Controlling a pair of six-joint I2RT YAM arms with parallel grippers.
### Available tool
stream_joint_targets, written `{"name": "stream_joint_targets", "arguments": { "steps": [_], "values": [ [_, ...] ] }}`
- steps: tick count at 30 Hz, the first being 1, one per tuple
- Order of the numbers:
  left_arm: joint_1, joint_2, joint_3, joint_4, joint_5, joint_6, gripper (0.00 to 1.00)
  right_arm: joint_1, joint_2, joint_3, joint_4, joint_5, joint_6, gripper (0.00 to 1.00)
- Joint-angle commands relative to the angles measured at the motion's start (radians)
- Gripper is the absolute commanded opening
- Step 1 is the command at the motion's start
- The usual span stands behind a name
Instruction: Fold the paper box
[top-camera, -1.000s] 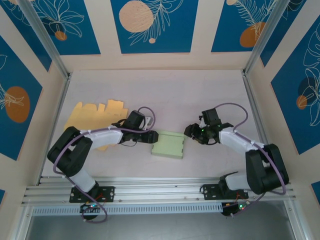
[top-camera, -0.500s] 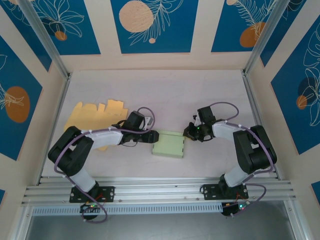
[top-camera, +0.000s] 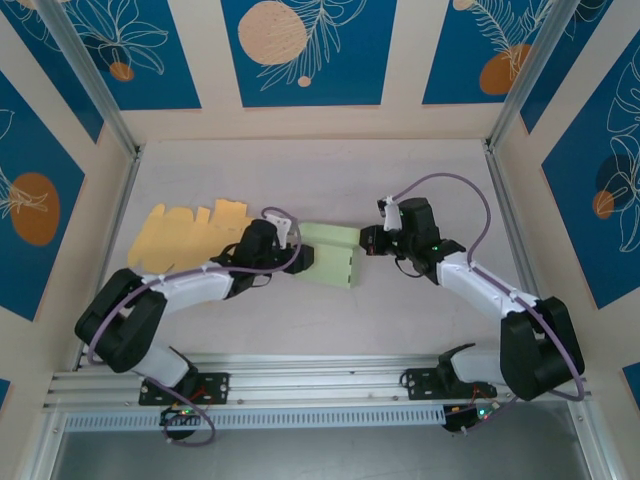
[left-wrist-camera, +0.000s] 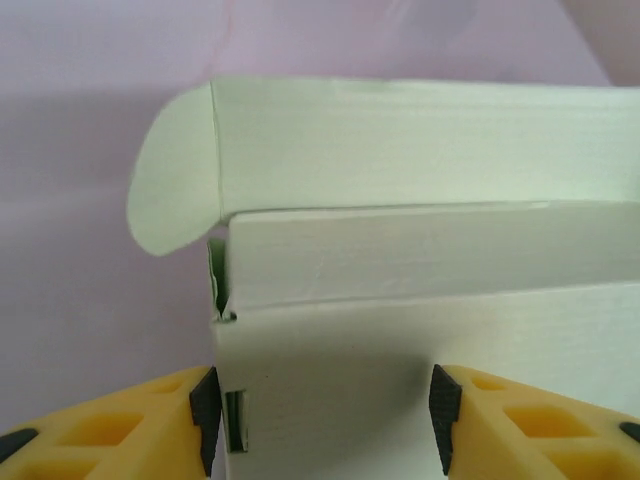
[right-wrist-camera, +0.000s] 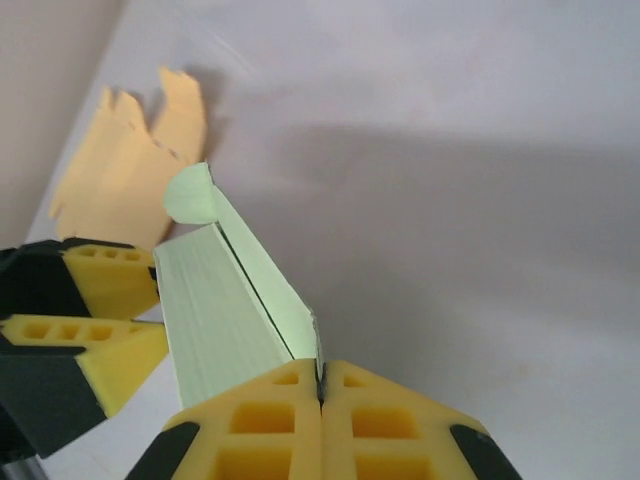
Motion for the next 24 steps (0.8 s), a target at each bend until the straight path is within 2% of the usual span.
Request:
{"name": "stream_joint_targets", "arguments": {
  "steps": [1,10,18,24],
  "values": [
    [0.001,-0.033,-0.051,0.214,-0.061,0.103,0.59,0.020,-0.017,-0.053,0.186,0.011,-0.107,0.07],
    [-0.001,-0.023,-0.158,0.430,-0.113,0.217,0.59,0.099,-0.015,-0.098,0.351,0.068,-0.315,0.05],
    [-0.038,0.033,-0.279,0.594,-0.143,0.365,0.61,0.150,-0.017,-0.196,0.494,0.132,-0.367,0.04],
    [-0.065,0.039,-0.280,0.586,-0.130,0.346,0.67,0.211,-0.015,-0.241,0.583,0.223,-0.431,0.00]
  ]
}}
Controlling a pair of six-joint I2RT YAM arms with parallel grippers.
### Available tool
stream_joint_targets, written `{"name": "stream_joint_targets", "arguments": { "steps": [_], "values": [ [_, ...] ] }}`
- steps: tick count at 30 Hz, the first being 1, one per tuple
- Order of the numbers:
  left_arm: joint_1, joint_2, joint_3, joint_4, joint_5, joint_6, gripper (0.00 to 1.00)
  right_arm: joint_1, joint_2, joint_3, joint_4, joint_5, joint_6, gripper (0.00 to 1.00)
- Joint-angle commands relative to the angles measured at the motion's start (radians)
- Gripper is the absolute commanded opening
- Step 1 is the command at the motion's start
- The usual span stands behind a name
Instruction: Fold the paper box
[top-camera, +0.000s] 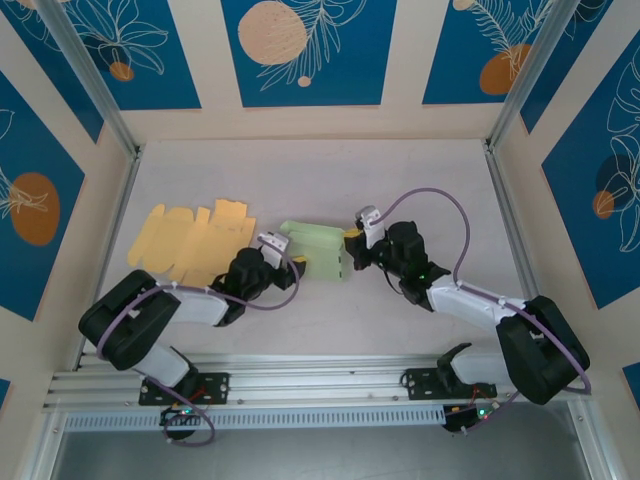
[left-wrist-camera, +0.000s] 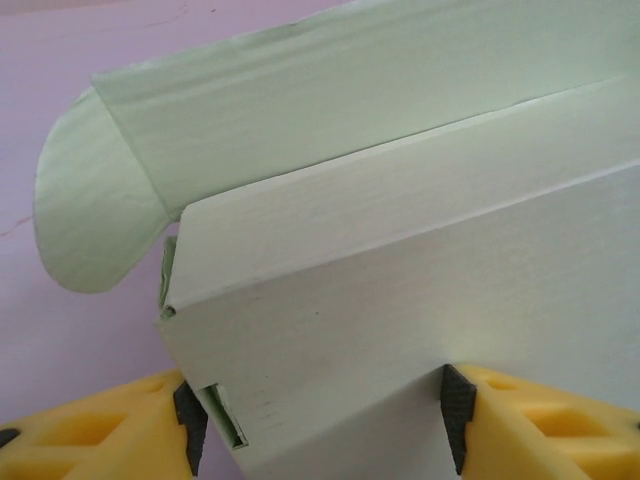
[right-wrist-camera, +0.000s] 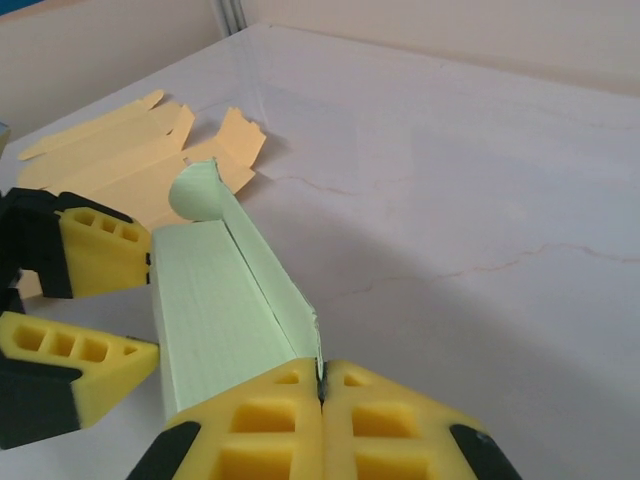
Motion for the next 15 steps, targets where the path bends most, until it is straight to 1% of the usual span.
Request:
{"name": "stream_joint_targets", "arguments": {
  "steps": [1,6,10,12,13,15],
  "values": [
    [-0.030,-0.007,-0.010,0.072,0.023,0.004,0.70,0.036,0.000,-0.029,0.117,0.045,-0.064,0.00],
    [-0.027,-0.090,-0.033,0.017,0.005,-0.034,0.81,0.047,0.059,-0.063,0.243,0.097,-0.098,0.00],
    [-0.008,-0.229,-0.068,-0.068,-0.023,-0.038,0.89,0.050,0.091,-0.079,0.299,0.107,-0.122,0.00],
    [0.005,-0.335,-0.074,-0.163,-0.026,0.005,0.93,0.048,0.102,-0.077,0.306,0.102,-0.133,0.00],
    [0.012,-0.387,-0.074,-0.211,-0.028,0.038,0.98,0.050,0.105,-0.076,0.310,0.098,-0.138,0.00],
    [0.048,-0.501,-0.071,-0.332,-0.030,0.122,1.00,0.050,0.116,-0.075,0.323,0.093,-0.143,0.00]
  ]
}}
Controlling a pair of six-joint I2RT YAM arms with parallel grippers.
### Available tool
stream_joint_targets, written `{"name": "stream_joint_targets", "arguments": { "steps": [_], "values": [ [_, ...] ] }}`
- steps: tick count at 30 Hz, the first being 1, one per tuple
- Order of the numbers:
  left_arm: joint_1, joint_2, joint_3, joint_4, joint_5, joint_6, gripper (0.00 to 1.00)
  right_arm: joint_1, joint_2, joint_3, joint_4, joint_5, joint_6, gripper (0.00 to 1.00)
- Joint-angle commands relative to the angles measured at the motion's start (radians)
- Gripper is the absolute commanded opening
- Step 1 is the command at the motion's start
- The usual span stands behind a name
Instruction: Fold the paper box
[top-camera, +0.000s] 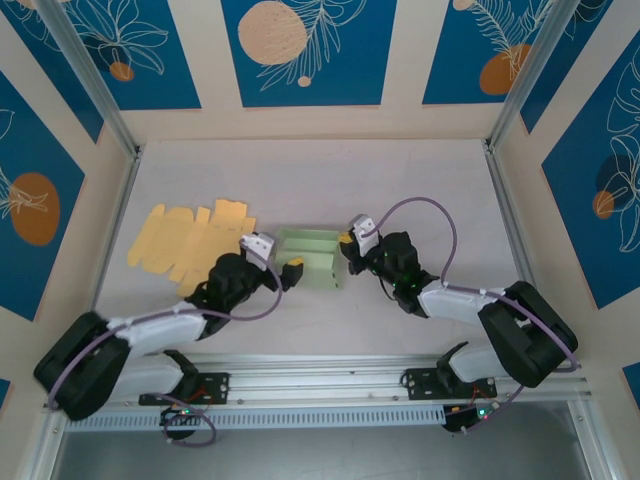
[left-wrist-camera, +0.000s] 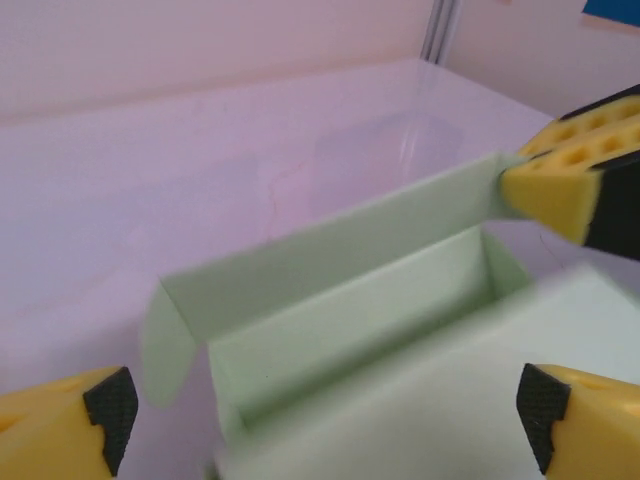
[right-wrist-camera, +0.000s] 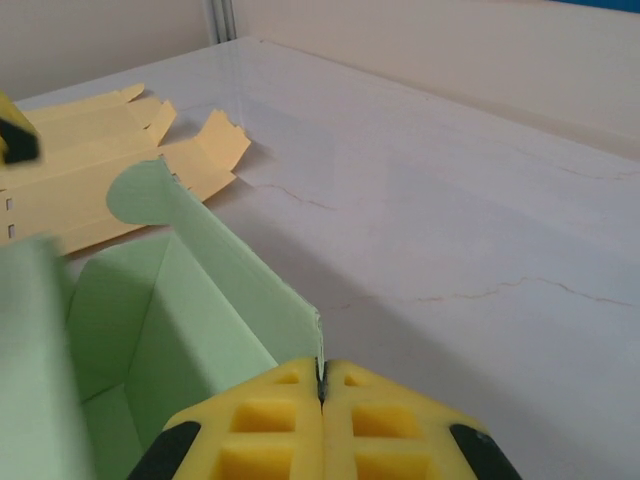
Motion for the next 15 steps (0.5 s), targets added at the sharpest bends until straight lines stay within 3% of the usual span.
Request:
{"name": "stream_joint_targets", "arguments": {
  "steps": [1,4,6,10,15],
  "values": [
    [0.064,-0.147,-0.002,-0.197,-0.008,0.125,1.00,0.006,0.016,-0.004,0.087,0.007,-0.046,0.00],
    [0.208,-0.262,0.025,-0.346,0.125,0.207,1.00,0.006,0.021,0.002,0.083,-0.004,-0.048,0.00],
    [0.296,-0.286,0.077,-0.463,0.290,0.321,1.00,0.008,0.023,0.005,0.081,-0.014,-0.049,0.00],
    [0.368,-0.199,0.167,-0.528,0.434,0.422,1.00,0.010,0.023,0.015,0.065,-0.022,-0.050,0.00],
    [0.380,-0.013,0.321,-0.650,0.597,0.512,1.00,0.015,0.008,0.015,0.054,-0.026,-0.052,0.00]
  ]
}}
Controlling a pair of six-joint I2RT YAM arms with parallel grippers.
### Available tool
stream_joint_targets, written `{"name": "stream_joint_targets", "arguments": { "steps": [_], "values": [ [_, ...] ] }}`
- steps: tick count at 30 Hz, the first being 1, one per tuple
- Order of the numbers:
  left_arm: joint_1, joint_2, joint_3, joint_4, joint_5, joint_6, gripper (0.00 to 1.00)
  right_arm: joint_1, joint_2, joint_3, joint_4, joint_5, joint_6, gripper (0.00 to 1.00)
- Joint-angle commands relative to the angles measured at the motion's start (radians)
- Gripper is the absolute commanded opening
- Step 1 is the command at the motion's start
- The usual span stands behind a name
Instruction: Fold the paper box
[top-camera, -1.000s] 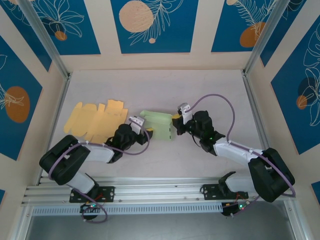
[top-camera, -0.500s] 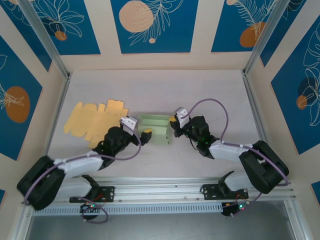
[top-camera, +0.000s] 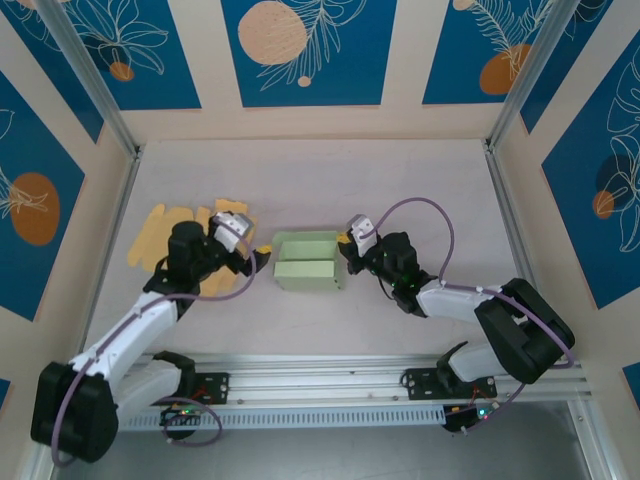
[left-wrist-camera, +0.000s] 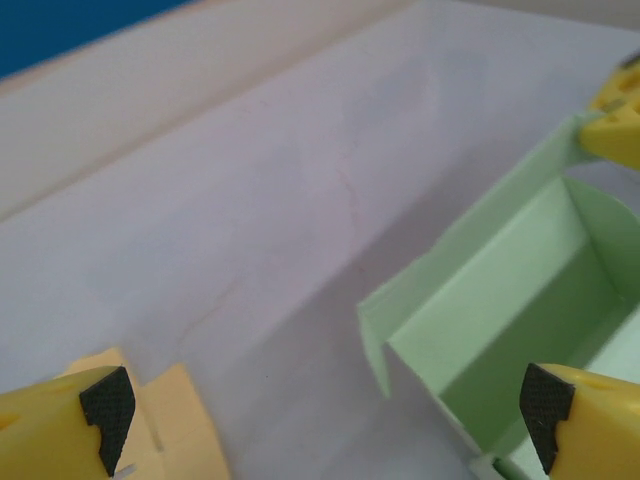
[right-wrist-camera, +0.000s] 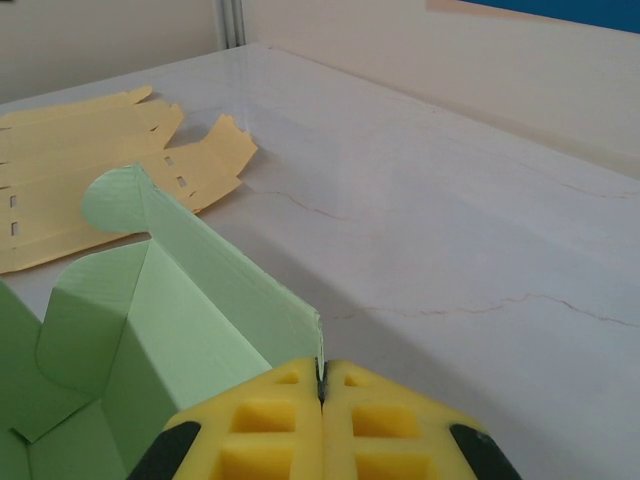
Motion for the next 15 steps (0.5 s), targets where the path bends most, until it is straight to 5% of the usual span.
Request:
{"name": "stream_joint_targets", "arguments": {
  "steps": [1,8,15],
  "values": [
    [0.012,0.105,0.116,-0.158,0.191,0.130,1.00,0.011,-0.010,0.014,0.027,-0.014,-0.027,0.00],
    [0.010,0.311,0.322,-0.300,0.248,0.265,0.99,0.012,-0.009,0.014,0.026,-0.015,-0.027,0.00],
    [-0.032,0.506,0.619,-0.673,0.312,0.475,0.84,0.015,-0.002,0.032,0.009,-0.020,-0.031,0.00]
  ]
}}
